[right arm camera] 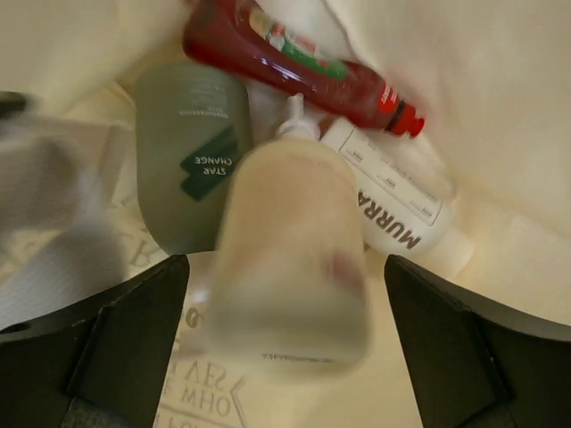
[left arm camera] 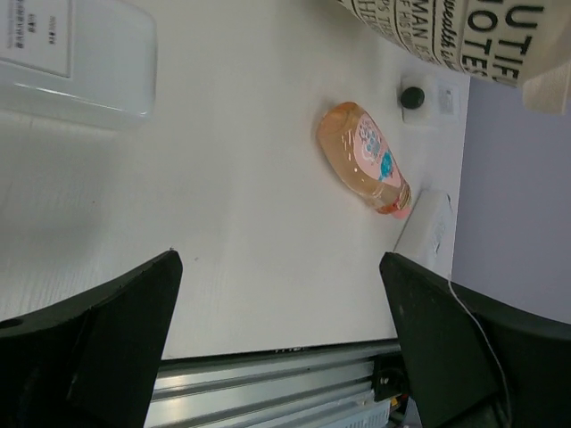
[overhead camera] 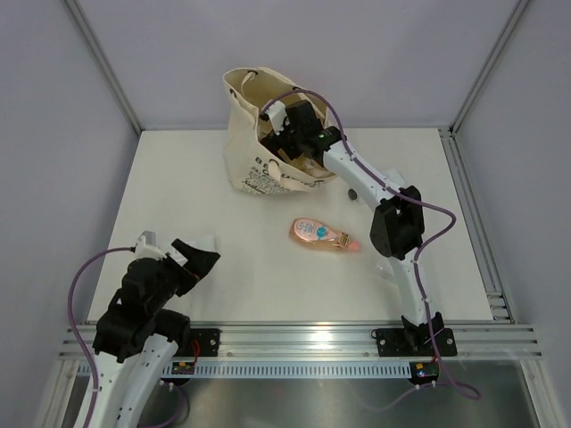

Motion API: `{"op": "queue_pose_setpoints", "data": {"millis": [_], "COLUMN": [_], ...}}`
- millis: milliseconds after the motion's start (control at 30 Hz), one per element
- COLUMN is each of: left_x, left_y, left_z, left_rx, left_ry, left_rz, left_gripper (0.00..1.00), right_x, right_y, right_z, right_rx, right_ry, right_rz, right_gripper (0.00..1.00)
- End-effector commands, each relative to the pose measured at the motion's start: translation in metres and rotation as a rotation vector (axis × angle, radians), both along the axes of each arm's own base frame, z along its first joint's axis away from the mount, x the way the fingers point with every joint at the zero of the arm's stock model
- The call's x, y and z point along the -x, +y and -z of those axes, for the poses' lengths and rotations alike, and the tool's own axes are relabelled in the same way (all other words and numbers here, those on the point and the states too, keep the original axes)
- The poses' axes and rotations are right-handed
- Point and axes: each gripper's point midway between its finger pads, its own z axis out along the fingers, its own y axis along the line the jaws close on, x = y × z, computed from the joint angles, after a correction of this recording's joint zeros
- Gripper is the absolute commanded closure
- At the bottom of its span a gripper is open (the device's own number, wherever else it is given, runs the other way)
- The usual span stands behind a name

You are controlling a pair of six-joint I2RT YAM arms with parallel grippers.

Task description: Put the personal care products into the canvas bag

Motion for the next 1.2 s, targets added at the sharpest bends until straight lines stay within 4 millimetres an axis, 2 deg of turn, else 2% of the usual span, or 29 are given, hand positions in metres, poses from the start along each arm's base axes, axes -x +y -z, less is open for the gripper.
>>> {"op": "queue_pose_setpoints", "data": {"millis": [0,33,67,100,133,200,233,300,333,367,400,433,500,533,600,633,667,700,733,800,833,867,933,967,1033,1167], "left_x": [-0.012,-0.013,-0.018,-0.020,-0.023,-0.029,-0.031,-0.036,-0.037,-0.038,-0.041,-0.042,-0.048,-0.052,-0.059,-0.066,-0.069,-0.076,-0.085,-0.098,-0.103,-0.106,-0.116,-0.117,-0.119,-0.114], "left_y": [0.025,0.026,0.027,0.026,0.027,0.031,0.033,0.041,0.044,0.050,0.052,0.053,0.052,0.051,0.051,0.051,0.051,0.055,0.049,0.054,0.055,0.059,0.065,0.065,0.064,0.069], "left_z": [0.006,0.008,0.007,0.007,0.007,0.013,0.012,0.021,0.023,0.030,0.032,0.034,0.038,0.044,0.044,0.050,0.053,0.053,0.058,0.057,0.057,0.064,0.060,0.069,0.070,0.089], "left_rx": [0.099,0.114,0.128,0.155,0.167,0.157,0.159,0.127,0.126,0.106,0.102,0.101,0.116,0.100,0.110,0.103,0.102,0.116,0.132,0.147,0.150,0.120,0.133,0.120,0.118,0.057], "left_ry": [0.056,0.069,0.069,0.084,0.095,0.146,0.160,0.216,0.240,0.276,0.284,0.298,0.326,0.354,0.380,0.412,0.433,0.448,0.484,0.494,0.505,0.538,0.552,0.597,0.654,0.783], "left_rz": [-0.266,-0.292,-0.314,-0.336,-0.354,-0.408,-0.437,-0.508,-0.542,-0.592,-0.612,-0.632,-0.665,-0.676,-0.708,-0.724,-0.729,-0.752,-0.733,-0.741,-0.748,-0.749,-0.763,-0.756,-0.744,-0.743], "left_gripper": [0.01,0.01,0.01,0.01,0.01,0.01,0.01,0.01,0.01,0.01,0.01,0.01,0.01,0.01,0.01,0.01,0.01,0.01,0.01,0.01,0.01,0.01,0.01,0.01,0.01,0.01], "right_x": [0.013,0.022,0.034,0.043,0.060,0.081,0.102,0.122,0.139,0.148,0.153,0.169,0.183,0.196,0.205,0.217,0.223,0.226,0.241,0.254,0.268,0.274,0.289,0.288,0.297,0.296], "right_y": [0.005,-0.002,-0.006,-0.016,-0.023,-0.038,-0.045,-0.061,-0.069,-0.076,-0.088,-0.096,-0.112,-0.127,-0.141,-0.155,-0.160,-0.164,-0.169,-0.173,-0.175,-0.175,-0.177,-0.179,-0.182,-0.196], "right_z": [-0.138,-0.140,-0.165,-0.166,-0.192,-0.195,-0.209,-0.214,-0.227,-0.226,-0.230,-0.237,-0.238,-0.233,-0.224,-0.202,-0.192,-0.186,-0.163,-0.146,-0.131,-0.125,-0.110,-0.108,-0.097,-0.086], "right_rx": [-0.139,-0.111,-0.130,-0.113,-0.146,-0.141,-0.155,-0.158,-0.175,-0.177,-0.190,-0.213,-0.236,-0.254,-0.285,-0.289,-0.292,-0.302,-0.303,-0.310,-0.316,-0.322,-0.333,-0.343,-0.374,-0.411], "right_ry": [-0.254,-0.233,-0.252,-0.223,-0.242,-0.205,-0.213,-0.183,-0.193,-0.167,-0.161,-0.157,-0.135,-0.116,-0.101,-0.064,-0.055,-0.061,-0.027,-0.003,0.022,0.033,0.049,0.034,0.051,0.058], "right_rz": [-0.084,-0.091,-0.115,-0.121,-0.153,-0.200,-0.246,-0.277,-0.300,-0.305,-0.292,-0.314,-0.297,-0.287,-0.262,-0.236,-0.226,-0.216,-0.211,-0.210,-0.215,-0.219,-0.225,-0.214,-0.206,-0.160], "right_gripper": [0.00,0.01,0.00,0.00,0.01,0.01,0.00,0.01,0.01,0.00,0.01,0.01,0.01,0.00,0.01,0.00,0.01,0.01,0.00,0.00,0.00,0.01,0.01,0.01,0.01,0.00]}}
